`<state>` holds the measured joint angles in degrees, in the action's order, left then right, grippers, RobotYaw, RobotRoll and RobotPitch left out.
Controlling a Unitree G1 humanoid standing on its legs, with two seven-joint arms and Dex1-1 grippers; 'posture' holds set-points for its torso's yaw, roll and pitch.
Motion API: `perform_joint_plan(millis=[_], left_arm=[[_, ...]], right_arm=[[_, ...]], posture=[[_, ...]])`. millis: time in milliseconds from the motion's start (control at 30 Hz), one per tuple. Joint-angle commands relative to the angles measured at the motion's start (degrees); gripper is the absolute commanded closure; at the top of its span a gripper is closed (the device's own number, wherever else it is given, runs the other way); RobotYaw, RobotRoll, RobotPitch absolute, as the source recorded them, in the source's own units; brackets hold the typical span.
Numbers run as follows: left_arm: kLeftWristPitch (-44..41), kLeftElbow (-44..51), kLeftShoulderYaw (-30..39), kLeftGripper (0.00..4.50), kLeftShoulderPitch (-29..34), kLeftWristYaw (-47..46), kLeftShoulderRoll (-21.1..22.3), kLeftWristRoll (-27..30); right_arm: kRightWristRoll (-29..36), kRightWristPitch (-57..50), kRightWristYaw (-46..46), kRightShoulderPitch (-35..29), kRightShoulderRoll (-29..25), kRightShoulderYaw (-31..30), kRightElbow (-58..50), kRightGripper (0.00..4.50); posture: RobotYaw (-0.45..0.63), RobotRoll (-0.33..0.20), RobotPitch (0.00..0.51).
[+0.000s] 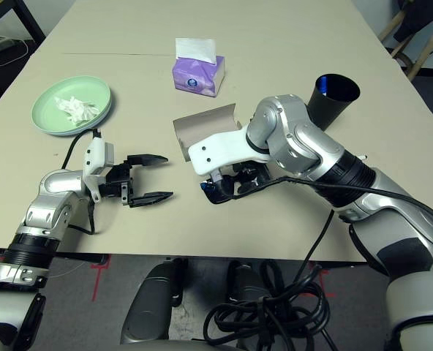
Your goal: Organize and tidy the items on the table.
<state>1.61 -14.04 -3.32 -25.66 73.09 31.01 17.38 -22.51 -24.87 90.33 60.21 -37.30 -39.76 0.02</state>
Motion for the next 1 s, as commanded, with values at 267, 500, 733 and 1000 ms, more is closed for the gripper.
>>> perform_joint_plan(millis=[267, 500, 733, 1000], left_arm=[[-0.6, 2.2, -1.0, 0.01, 1.2, -0.3, 1.0, -0.4], [-0.8, 2.5, -1.0, 0.01, 1.4, -0.6, 1.0, -0.5], [-0.9, 2.7, -1.0, 0.0, 1.4, -0.9, 1.0, -0.4], [-1.1, 2.6, -1.0, 0.0, 1.2, -0.9, 1.0, -0.5]], right_arm=[[-1.2, 0.3, 0.4, -1.0, 0.1, -0.2, 0.4, 0.0], [-1.6, 0.1, 0.7, -0.9, 0.3, -0.4, 0.6, 0.0], [-1.6, 0.1, 1.1, -0.9, 0.5, -0.5, 1.3, 1.31], [-1.5, 0.7, 1.5, -1.0, 0.9, -0.3, 1.2, 4.08]], posture=[[0.22, 0.0, 0.208], [0.22, 0.0, 0.208], [0.22, 0.0, 0.206], [0.22, 0.0, 0.204]])
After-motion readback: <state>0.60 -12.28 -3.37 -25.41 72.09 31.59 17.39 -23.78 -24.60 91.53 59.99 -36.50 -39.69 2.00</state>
